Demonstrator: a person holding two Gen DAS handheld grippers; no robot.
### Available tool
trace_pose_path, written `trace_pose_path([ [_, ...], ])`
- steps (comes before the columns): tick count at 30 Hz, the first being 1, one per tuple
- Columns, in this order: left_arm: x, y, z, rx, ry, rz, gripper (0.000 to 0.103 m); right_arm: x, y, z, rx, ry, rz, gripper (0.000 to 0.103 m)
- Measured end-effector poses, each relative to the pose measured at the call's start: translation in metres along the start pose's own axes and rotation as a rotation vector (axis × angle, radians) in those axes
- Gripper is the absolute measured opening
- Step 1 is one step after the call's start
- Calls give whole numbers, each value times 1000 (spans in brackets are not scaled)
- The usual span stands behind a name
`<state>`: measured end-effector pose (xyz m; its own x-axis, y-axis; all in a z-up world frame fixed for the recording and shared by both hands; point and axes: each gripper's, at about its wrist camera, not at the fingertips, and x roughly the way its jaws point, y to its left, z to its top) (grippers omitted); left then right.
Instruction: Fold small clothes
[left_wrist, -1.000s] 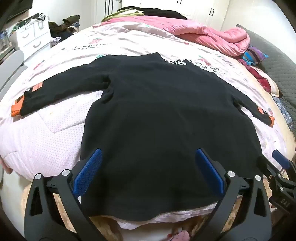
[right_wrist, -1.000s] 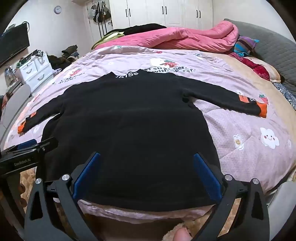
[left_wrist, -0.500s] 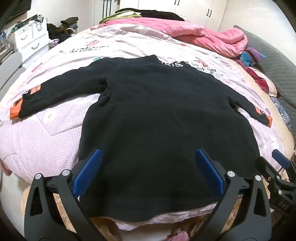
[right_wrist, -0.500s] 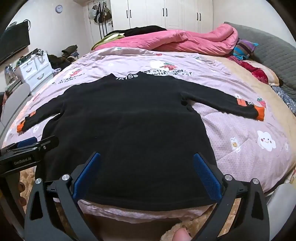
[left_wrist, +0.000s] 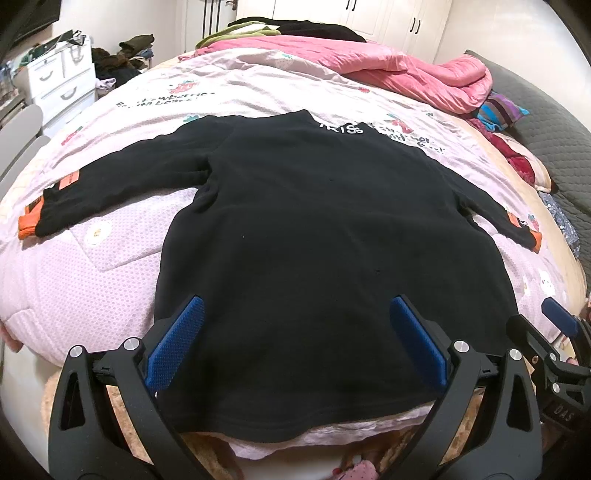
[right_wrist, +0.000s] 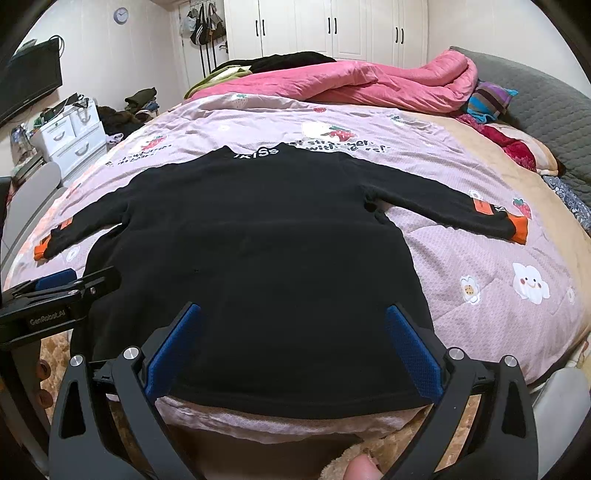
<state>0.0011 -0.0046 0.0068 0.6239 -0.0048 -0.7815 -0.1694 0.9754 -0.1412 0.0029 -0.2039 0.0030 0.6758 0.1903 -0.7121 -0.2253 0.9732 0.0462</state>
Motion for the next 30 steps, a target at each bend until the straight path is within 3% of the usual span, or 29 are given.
trace_pose_path([
  [30,0,0,-2,5,-5,-6,95,-1,1,-1,2,-1,4,99],
])
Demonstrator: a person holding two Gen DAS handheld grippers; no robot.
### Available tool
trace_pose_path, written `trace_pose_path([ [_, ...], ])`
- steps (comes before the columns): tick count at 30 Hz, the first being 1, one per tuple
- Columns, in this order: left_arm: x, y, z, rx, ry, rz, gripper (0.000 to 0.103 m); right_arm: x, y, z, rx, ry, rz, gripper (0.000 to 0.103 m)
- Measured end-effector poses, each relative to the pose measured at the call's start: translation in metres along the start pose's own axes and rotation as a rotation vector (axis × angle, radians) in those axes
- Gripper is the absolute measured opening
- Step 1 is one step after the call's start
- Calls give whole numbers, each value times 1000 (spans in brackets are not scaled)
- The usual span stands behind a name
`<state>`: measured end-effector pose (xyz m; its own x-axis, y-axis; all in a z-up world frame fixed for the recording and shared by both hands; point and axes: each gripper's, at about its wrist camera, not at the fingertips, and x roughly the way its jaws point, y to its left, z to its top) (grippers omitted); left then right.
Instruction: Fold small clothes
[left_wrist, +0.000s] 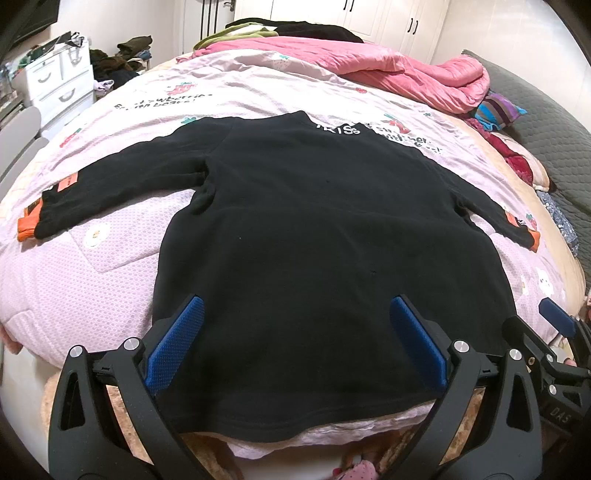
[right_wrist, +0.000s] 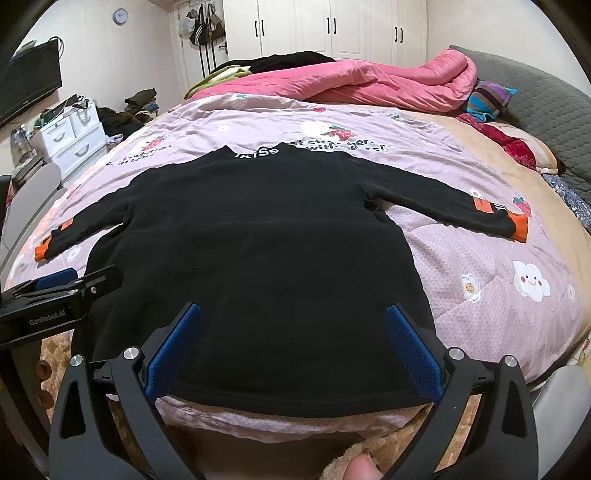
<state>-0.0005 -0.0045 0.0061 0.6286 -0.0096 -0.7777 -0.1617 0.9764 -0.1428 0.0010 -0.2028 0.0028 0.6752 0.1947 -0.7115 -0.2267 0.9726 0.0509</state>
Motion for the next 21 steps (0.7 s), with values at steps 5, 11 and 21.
trace_pose_path([
  [5,-1,0,0,-2,-5,-1,95,3,1,-1,1,6,3,99],
  [11,-2,1,1,-2,-5,-2,95,3,2,0,7,4,14,99],
  [21,-2,2,12,-3,-15,-4,95,8,0,22,40,-9,49,99],
])
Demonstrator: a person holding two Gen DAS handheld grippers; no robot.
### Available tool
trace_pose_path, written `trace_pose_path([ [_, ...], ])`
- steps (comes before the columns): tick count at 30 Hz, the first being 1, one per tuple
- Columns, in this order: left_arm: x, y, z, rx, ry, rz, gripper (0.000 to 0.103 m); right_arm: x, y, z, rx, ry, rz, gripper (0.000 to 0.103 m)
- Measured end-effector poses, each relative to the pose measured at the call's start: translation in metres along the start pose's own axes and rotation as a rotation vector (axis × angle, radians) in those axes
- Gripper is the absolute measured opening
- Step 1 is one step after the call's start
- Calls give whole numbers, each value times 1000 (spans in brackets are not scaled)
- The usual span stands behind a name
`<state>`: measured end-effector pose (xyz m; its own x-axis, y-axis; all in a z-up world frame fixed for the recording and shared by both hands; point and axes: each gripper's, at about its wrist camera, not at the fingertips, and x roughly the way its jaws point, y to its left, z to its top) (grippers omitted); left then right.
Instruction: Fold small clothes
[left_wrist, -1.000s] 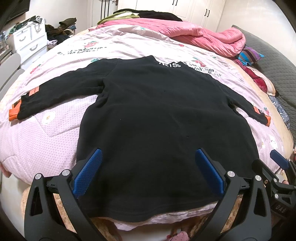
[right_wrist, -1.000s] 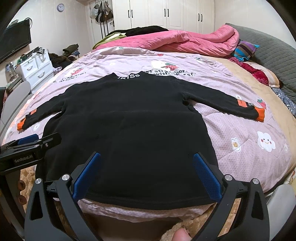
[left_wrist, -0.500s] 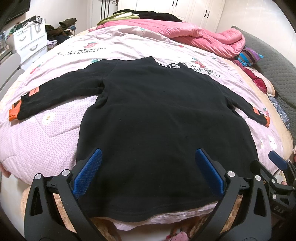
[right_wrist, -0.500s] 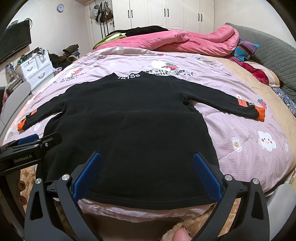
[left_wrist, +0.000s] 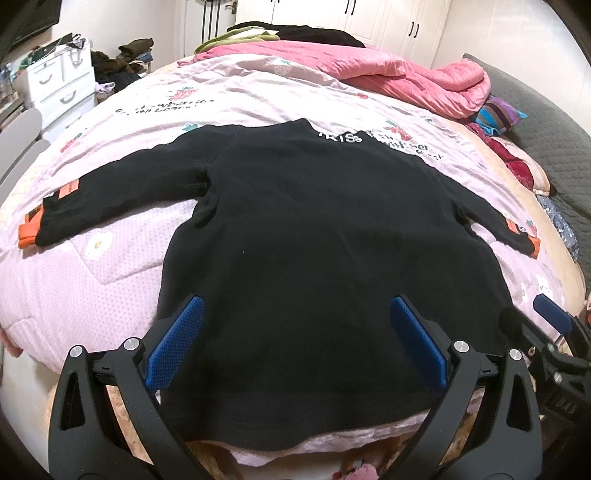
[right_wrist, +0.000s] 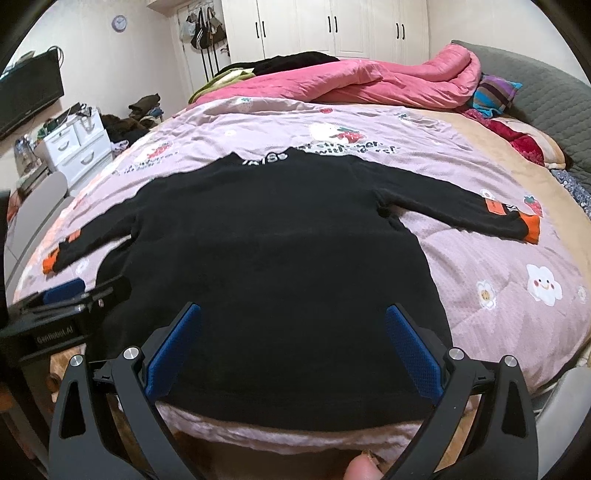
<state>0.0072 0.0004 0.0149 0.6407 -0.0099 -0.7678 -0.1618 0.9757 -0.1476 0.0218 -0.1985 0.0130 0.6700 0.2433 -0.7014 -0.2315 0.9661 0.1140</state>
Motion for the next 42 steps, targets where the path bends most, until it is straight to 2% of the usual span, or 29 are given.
trace_pose_path([
  [12,8,-15,43,11,-15,-5,95,2,-24,55,51,-66,-33,99],
  [15,13,-20,52,-8,-4,-26,95,10,-33,63,94,-58,-25,99],
  [25,39,-54,87,41,3,-70,95,34,-61,84,213,-52,-27,99],
  [34,70,-85,120,102,2,-95,95,51,-104,100,307,-53,-95,99],
  [42,102,-105,138,145,32,-146,95,67,-144,110,394,-59,-172,99],
])
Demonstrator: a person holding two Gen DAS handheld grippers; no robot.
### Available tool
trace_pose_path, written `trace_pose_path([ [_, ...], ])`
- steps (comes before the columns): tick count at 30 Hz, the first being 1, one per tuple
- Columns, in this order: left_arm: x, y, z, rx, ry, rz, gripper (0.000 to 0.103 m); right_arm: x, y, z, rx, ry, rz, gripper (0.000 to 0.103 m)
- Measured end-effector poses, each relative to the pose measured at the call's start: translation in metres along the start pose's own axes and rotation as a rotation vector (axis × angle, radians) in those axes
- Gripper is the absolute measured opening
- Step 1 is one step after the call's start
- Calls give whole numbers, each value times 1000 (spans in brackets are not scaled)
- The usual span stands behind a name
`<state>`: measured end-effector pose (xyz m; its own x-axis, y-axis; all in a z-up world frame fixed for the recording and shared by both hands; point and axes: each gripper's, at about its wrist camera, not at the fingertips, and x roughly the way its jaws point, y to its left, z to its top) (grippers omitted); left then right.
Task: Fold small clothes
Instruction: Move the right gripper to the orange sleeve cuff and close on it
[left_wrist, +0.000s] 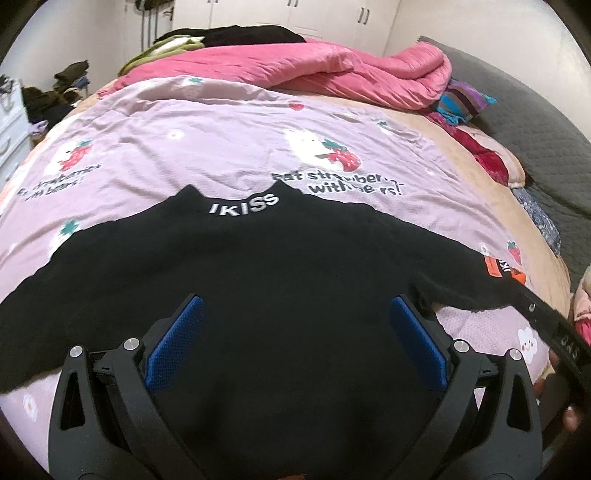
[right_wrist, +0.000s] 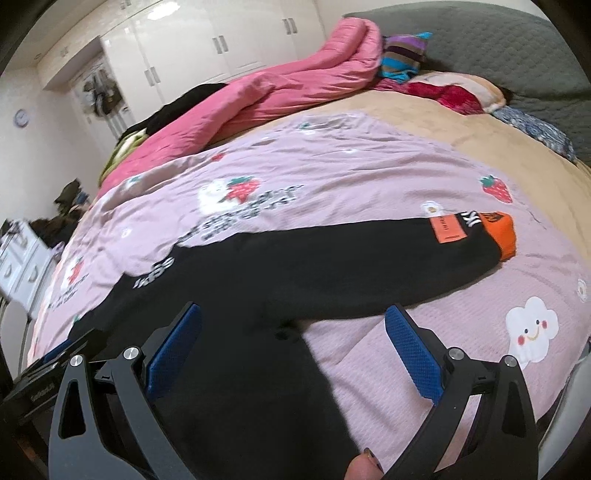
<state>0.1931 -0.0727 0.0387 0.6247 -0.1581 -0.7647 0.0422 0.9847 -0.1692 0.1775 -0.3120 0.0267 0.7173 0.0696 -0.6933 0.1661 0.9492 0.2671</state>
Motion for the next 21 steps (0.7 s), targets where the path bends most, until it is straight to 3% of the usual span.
trace_pose_path([
  [8,27,-10,14,73,24,-48,95,28,-45,13,130,9,-101,99],
  [15,47,-12,29,83,18,-86,95,59,-113,22,324,37,-255,99],
  [21,66,-17,37,107,28,-70,95,78,-170,25,497,60,-320,99],
])
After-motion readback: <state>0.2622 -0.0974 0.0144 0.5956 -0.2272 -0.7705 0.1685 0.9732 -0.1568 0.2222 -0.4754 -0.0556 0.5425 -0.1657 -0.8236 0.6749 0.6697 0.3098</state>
